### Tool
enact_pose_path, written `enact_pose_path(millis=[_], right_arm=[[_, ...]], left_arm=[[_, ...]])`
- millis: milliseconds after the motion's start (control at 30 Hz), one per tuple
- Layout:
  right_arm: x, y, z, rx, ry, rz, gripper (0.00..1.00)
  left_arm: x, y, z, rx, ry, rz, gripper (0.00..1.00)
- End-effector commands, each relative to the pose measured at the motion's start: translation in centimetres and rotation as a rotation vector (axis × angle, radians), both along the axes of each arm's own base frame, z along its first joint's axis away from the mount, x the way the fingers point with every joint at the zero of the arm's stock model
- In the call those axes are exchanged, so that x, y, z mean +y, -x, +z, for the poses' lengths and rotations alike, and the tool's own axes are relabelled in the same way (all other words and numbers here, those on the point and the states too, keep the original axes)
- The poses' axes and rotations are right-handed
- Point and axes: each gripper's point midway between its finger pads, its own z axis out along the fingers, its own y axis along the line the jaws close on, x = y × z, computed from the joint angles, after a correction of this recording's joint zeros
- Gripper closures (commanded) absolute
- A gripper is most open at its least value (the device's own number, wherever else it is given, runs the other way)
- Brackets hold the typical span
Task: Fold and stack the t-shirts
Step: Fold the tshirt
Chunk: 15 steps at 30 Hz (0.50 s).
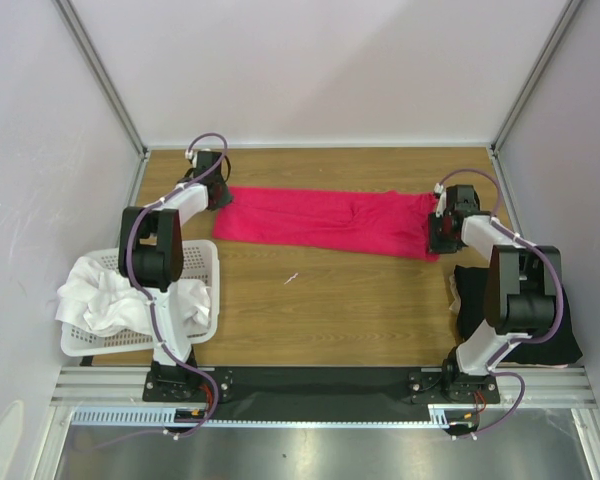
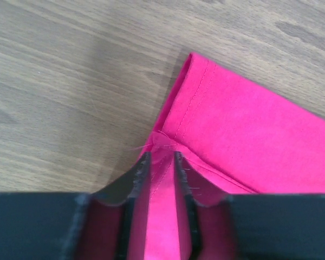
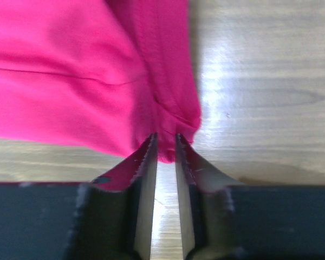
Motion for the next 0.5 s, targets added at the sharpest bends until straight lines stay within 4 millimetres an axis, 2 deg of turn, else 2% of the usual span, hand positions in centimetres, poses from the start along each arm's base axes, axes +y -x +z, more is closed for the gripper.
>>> enact_pose_path(millis=[0,33,100,133,200,300,333,433,467], right_arm=[[1.7,-2.7,5.4,-0.147,-0.097,0.037,0.70],[1.9,-3.2,6.2,-0.167,-0.112,0.028,0.69],[2.1,-4.0,7.6,-0.202,-0.123,0.029,0.67],[2.2,-5.1,9.2,-0.239,-0.147,-0.006,0.66],[2.7,-6.3,10.4,-0.267,-0.189,-0.023,0.60],[3.5,-8.3,12.3,-0.304,-0.276,-0.121,0.55],[4.0,-8.9,13.0,-0.316,-0.305,-0.148,0.53],[4.5,-9.8,12.9,-0.302,-0.387,-0.330,0.32],[5.9,-9.8,12.9,-0.284,-0.422,-0.383,0.26]], left_arm=[[0.3,-1.8,3.9,-0.099,-0.047,-0.026,0.71],[0.1,-2.0,4.3,-0.108,-0.062,-0.037,0.63],[-0.1,-2.2,5.1,-0.125,-0.073,-0.049,0.58],[-0.3,-2.5,6.0,-0.142,-0.089,-0.056,0.54],[-0.7,-2.8,6.9,-0.160,-0.108,-0.070,0.48],[-1.9,-3.5,9.6,-0.216,-0.142,-0.112,0.39],[-2.6,-3.8,11.2,-0.251,-0.158,-0.148,0.34],[-6.1,-4.4,13.6,-0.339,-0.152,-0.324,0.21],[-8.0,-4.2,14.0,-0.358,-0.113,-0.418,0.20]])
